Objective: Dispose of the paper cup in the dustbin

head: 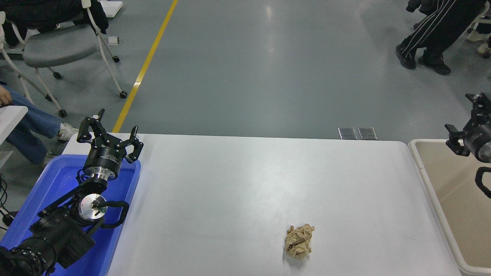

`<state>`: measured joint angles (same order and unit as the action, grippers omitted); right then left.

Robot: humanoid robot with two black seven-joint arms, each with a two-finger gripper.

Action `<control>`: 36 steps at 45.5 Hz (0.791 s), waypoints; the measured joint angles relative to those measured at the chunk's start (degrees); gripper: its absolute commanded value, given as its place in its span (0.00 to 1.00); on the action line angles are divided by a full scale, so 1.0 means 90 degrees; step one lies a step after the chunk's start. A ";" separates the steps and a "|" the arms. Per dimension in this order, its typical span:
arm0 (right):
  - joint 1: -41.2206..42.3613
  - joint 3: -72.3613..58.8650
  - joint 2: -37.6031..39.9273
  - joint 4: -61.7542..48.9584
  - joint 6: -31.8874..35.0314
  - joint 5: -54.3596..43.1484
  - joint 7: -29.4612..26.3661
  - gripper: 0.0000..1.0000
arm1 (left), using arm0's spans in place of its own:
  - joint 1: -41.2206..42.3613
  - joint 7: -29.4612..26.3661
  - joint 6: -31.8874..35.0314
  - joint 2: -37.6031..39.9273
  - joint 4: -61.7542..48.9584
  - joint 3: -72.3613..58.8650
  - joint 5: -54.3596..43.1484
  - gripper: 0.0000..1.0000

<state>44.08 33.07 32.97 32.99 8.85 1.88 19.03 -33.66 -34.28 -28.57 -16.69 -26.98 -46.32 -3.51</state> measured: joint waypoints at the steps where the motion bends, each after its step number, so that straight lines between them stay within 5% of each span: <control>1: -0.0041 0.0116 -0.0038 0.0110 -0.0023 -0.0100 0.0024 0.99 | 0.0000 0.0000 0.0000 0.0000 0.0000 0.0000 -0.0001 1.00; 17: -0.0647 0.1422 -0.0938 0.1102 -0.0441 -0.1730 0.0202 0.99 | 0.0000 0.0000 0.0000 -0.0001 0.0000 0.0000 -0.0001 1.00; 36: -0.0966 0.1567 -0.1367 0.1096 -0.0474 -0.2144 0.0233 0.99 | 0.0000 0.0000 0.0000 -0.0001 0.0000 0.0000 -0.0001 1.00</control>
<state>35.38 47.17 20.67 42.86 4.59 -17.42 21.13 -33.66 -34.28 -28.57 -16.70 -26.98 -46.32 -3.52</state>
